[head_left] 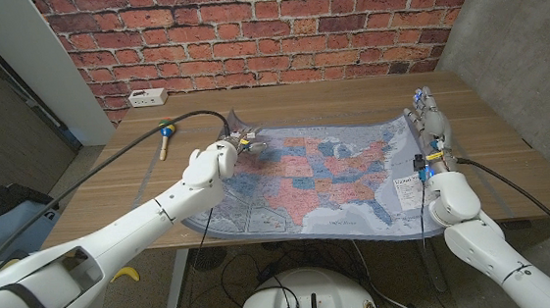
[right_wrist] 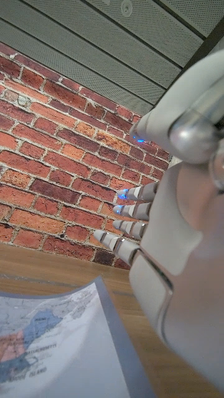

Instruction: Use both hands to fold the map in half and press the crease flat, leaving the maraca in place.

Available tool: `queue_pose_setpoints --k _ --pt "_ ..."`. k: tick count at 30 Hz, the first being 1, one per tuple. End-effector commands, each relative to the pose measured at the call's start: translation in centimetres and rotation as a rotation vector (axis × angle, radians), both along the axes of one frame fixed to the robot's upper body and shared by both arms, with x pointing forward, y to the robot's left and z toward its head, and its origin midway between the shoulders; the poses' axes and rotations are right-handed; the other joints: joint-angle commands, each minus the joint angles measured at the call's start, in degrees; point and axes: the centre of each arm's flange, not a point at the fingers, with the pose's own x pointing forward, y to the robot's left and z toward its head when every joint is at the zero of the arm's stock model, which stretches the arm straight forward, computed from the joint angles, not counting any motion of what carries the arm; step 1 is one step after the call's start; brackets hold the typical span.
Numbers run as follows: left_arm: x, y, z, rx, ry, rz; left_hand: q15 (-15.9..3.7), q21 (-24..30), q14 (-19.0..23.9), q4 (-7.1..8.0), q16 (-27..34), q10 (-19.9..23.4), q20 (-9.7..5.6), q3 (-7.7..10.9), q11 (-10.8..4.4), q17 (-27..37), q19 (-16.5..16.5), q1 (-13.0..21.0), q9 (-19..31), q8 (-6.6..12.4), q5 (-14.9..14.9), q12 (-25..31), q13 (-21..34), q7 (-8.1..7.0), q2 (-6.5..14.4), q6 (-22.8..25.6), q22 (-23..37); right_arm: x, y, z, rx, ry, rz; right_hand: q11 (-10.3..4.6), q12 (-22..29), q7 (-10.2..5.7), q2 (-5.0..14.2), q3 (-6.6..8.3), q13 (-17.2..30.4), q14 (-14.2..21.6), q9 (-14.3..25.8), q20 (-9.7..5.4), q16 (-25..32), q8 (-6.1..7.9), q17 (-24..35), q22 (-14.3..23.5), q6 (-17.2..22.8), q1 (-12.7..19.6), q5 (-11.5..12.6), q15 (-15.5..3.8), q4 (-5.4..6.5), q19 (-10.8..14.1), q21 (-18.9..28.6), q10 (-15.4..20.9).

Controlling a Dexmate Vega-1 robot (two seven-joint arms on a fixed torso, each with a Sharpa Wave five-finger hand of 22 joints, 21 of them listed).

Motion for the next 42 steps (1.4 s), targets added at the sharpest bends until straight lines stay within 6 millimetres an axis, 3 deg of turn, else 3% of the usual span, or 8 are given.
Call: queue_pose_setpoints --k 1,6,8,11,15,32,42 --pt "0.1 2.3 -1.1 -0.084 0.002 0.065 0.29 0.0 -4.0 0.02 0.1 -3.5 0.3 -0.37 -0.11 0.3 -0.4 -0.5 0.3 0.14 -0.1 0.0 0.2 -0.01 -0.1 -0.6 0.2 -3.2 -0.6 0.0 -0.059 0.127 -0.224 0.01 0.0 -0.16 -0.08 0.4 0.2 0.4 0.2 -0.26 -0.2 0.07 0.0 0.2 0.9 1.4 -0.1 0.2 -0.93 0.5 -0.2 0.6" --pt "0.0 3.5 -1.6 -0.151 -0.03 0.058 0.37 0.0 -3.2 0.18 0.4 -3.4 0.49 -0.57 -0.2 0.3 -0.7 -0.8 0.3 0.3 -0.1 0.1 0.2 0.04 -0.3 -0.3 0.2 -4.5 -0.6 -0.1 -0.093 0.233 -0.343 -0.03 0.1 -0.16 0.26 1.21 0.2 0.6 0.2 -0.38 -0.2 0.16 0.0 0.2 1.2 3.0 -0.3 0.08 -2.02 0.6 -0.2 1.0" --pt "0.0 3.8 -1.7 -0.172 -0.037 0.048 0.36 0.0 -3.0 0.23 0.5 -3.1 0.5 -0.62 -0.15 0.3 -0.6 -0.8 0.3 0.35 -0.1 0.2 0.2 0.05 -0.3 -0.2 0.2 -4.8 -0.5 0.0 -0.113 0.29 -0.395 -0.31 0.3 -0.34 0.43 2.28 0.2 1.5 0.2 -0.06 0.0 0.26 -0.1 0.1 1.7 5.3 -0.8 0.31 -3.75 1.2 -0.1 1.9" --pt "0.2 4.0 -1.8 -0.181 -0.039 0.04 0.19 0.0 -3.0 0.29 0.4 -3.0 0.19 -0.68 -0.17 0.3 -0.7 -0.9 0.3 0.37 0.0 0.3 0.2 0.07 -0.3 -0.2 0.2 -5.2 -0.4 0.3 -0.147 0.375 -0.451 -0.39 0.4 -0.33 0.32 3.05 0.2 2.6 0.2 0.14 0.2 0.36 -0.1 0.2 2.4 7.1 -1.3 0.37 -5.27 2.2 0.2 3.1" --pt "0.8 4.2 -2.2 -0.192 -0.033 0.018 0.21 0.0 -2.9 0.37 0.4 -3.0 -0.24 -0.74 -0.13 0.3 -0.7 -1.0 0.3 0.4 0.0 0.3 0.2 0.07 -0.3 -0.2 0.2 -5.3 0.0 0.8 -0.194 0.493 -0.495 -0.59 0.5 -0.4 0.24 3.49 0.2 3.3 0.2 0.26 0.3 0.42 -0.1 0.2 3.0 8.2 -1.7 -0.07 -6.19 2.9 0.3 3.8" --pt "2.6 4.4 -2.3 -0.213 -0.027 -0.036 -0.35 0.3 -2.8 0.81 0.3 -2.9 -0.91 -0.91 0.33 0.3 -0.1 -1.5 0.3 0.47 0.3 0.3 0.2 0.21 0.0 0.0 0.3 -4.6 2.2 3.6 -0.432 0.878 -0.427 -1.69 0.2 -1.34 1.55 5.02 0.3 4.2 0.3 0.09 0.2 0.24 0.0 0.3 3.6 10.9 -2.9 -0.78 -7.73 2.9 0.1 4.1" --pt "3.2 4.4 -2.1 -0.211 -0.025 -0.044 -0.56 0.4 -3.0 0.97 0.2 -2.9 -1.2 -0.94 -0.05 0.3 -0.1 -1.6 0.3 0.43 0.4 0.3 0.2 0.26 0.1 -0.1 0.2 -4.0 3.4 4.7 -0.527 0.997 -0.397 -1.69 0.0 -0.33 1.9 5.42 0.3 3.7 0.4 -0.14 0.0 0.25 0.0 0.3 3.9 11.6 -3.3 -1.13 -8.05 3.0 0.0 3.9"
